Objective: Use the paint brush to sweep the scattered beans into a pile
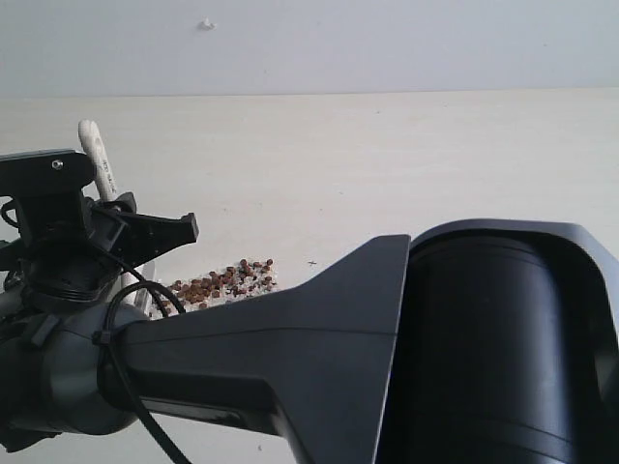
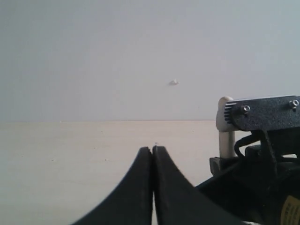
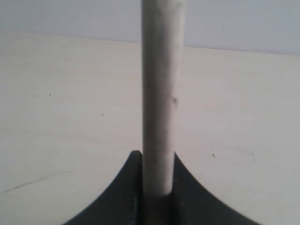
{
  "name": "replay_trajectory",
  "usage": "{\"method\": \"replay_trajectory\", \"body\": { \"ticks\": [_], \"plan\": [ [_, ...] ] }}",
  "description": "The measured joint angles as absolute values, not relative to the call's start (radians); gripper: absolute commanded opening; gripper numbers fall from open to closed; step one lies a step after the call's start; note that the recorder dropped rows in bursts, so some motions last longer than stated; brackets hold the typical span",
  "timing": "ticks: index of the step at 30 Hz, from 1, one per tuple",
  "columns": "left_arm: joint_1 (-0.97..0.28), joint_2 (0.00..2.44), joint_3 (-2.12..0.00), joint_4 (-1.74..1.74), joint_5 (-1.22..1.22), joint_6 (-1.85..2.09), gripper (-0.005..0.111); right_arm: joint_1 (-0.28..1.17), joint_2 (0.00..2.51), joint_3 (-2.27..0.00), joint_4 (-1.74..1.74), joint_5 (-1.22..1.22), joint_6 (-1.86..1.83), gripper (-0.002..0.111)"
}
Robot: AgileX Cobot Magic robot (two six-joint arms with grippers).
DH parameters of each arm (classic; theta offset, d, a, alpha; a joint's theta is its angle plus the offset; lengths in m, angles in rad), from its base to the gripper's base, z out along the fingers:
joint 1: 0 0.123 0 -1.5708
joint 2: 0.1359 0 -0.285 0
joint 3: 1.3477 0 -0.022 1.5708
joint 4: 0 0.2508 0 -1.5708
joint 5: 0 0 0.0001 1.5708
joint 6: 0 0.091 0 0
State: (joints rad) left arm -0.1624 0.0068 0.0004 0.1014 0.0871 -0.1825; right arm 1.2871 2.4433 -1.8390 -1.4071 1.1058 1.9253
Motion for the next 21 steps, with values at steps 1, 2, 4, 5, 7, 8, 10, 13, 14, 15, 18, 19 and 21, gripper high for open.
{"method": "replay_trajectory", "body": {
  "ticks": [1, 2, 4, 5, 7, 8, 10, 13, 14, 15, 18, 19, 21],
  "plan": [
    [-0.162, 0.007, 0.0, 0.101, 0.087, -0.182, 0.0, 1.285, 2.443, -1.839, -1.395, 1.116, 1.911, 0.0],
    [-0.162, 0.007, 0.0, 0.101, 0.087, -0.182, 0.0, 1.28, 2.443, -1.839, -1.382, 1.129, 1.894, 0.0],
    [-0.162, 0.007, 0.0, 0.101, 0.087, -0.182, 0.0, 1.275, 2.443, -1.839, -1.373, 1.142, 1.869, 0.0],
    [-0.162, 0.007, 0.0, 0.101, 0.087, -0.182, 0.0, 1.272, 2.447, -1.839, -1.37, 1.149, 1.856, 0.0],
    [-0.162, 0.007, 0.0, 0.101, 0.087, -0.182, 0.0, 1.263, 2.447, -1.839, -1.364, 1.171, 1.826, 0.0],
    [-0.162, 0.007, 0.0, 0.101, 0.087, -0.182, 0.0, 1.261, 2.447, -1.839, -1.361, 1.18, 1.815, 0.0],
    [-0.162, 0.007, 0.0, 0.101, 0.087, -0.182, 0.0, 1.255, 2.447, -1.839, -1.354, 1.197, 1.792, 0.0],
    [-0.162, 0.007, 0.0, 0.101, 0.087, -0.182, 0.0, 1.247, 2.447, -1.839, -1.35, 1.204, 1.775, 0.0],
    [-0.162, 0.007, 0.0, 0.101, 0.087, -0.182, 0.0, 1.247, 2.447, -1.839, -1.35, 1.204, 1.773, 0.0],
    [-0.162, 0.007, 0.0, 0.101, 0.087, -0.182, 0.0, 1.245, 2.447, -1.839, -1.35, 1.204, 1.77, 0.0],
    [-0.162, 0.007, 0.0, 0.101, 0.087, -0.182, 0.0, 1.245, 2.447, -1.839, -1.352, 1.204, 1.771, 0.0],
    [-0.162, 0.007, 0.0, 0.101, 0.087, -0.182, 0.0, 1.245, 2.444, -1.839, -1.352, 1.206, 1.775, 0.0],
    [-0.162, 0.007, 0.0, 0.101, 0.087, -0.182, 0.0, 1.245, 2.434, -1.839, -1.352, 1.206, 1.787, 0.0]
  ]
}}
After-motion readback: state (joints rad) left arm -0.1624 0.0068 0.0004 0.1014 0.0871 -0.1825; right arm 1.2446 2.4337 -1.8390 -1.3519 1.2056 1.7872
